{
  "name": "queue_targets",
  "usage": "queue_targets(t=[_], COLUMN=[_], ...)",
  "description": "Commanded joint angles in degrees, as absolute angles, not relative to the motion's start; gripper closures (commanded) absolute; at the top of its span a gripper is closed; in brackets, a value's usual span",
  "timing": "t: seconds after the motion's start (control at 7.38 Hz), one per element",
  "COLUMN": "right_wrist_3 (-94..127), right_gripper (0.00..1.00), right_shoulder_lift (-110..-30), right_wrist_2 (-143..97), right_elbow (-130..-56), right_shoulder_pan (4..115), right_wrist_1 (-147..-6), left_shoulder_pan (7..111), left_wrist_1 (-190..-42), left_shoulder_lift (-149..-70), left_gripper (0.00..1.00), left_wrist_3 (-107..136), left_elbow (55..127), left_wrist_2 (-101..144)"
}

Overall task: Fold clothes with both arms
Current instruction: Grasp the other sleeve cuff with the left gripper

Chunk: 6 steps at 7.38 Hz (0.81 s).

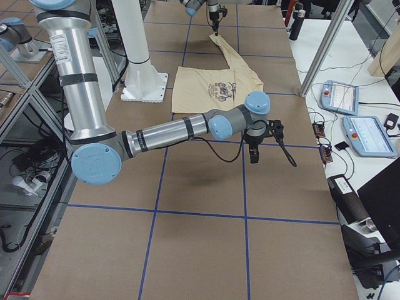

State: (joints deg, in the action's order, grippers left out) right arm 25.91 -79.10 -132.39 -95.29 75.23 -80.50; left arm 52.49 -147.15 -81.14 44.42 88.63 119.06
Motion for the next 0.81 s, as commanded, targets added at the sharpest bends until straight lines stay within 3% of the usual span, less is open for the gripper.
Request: queue_targets(t=[0.0,0.27,0.68], right_wrist_3=[25.9,25.9,26.2], right_gripper=[0.00,0.00,0.00], right_shoulder_lift=[-79.1,-79.1,-79.3], right_wrist_2=[-132.4,-132.3,-132.3], right_elbow=[-95.3,-95.1,-95.0], right_shoulder_pan=[75.2,75.2,75.2], right_wrist_1=[-80.5,-80.5,-80.5], left_shoulder_pan=[52.6,52.6,51.3], left_wrist_1=[-141.6,-118.3,-84.6], left_shoulder_lift=[-82.1,-91.3,-118.1], left_gripper=[1.00,1.00,1.00], left_wrist_3=[44.4,44.4,44.7], left_elbow=[94.4,104.2,105.4], left_wrist_2=[119.7,119.7,119.7])
